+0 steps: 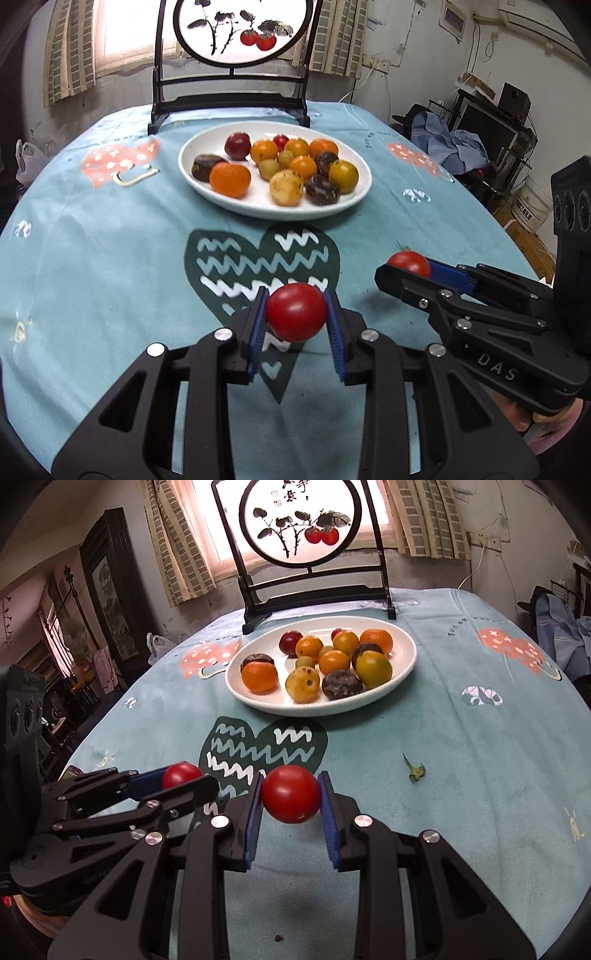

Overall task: Organize fruits
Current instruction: 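Carry the red tomato with the left tool while the right carries the other to the plate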

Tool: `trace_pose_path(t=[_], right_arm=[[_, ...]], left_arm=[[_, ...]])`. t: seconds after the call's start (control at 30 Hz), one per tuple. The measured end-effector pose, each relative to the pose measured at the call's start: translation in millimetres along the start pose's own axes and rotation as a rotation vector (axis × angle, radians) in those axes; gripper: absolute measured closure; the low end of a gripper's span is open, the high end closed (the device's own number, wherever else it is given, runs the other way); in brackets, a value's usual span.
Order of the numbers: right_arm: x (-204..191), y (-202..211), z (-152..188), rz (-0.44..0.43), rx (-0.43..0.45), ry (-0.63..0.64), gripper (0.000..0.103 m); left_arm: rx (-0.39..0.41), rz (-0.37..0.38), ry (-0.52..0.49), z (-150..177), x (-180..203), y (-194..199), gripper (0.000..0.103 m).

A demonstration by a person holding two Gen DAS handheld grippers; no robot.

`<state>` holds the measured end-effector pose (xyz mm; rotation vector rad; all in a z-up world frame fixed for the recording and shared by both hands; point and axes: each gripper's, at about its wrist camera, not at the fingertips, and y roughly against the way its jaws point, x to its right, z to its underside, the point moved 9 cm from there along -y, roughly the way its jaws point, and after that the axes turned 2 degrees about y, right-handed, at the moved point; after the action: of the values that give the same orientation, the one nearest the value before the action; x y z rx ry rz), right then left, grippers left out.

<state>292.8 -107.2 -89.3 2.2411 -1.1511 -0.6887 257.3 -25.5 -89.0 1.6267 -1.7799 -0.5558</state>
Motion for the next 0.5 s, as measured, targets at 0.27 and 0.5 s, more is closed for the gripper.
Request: trace_pose_path(t=[0.27, 0.5], right_arm=[[8, -10, -72, 0.079, 0.074, 0.033, 0.073], [28, -44, -135, 0.109, 0.088, 0.015, 0.073]], left_arm=[[0.074, -0.036, -0.022, -76, -19, 7, 0.072], [0.1, -0.065, 0.005, -150, -43, -20, 0.072]])
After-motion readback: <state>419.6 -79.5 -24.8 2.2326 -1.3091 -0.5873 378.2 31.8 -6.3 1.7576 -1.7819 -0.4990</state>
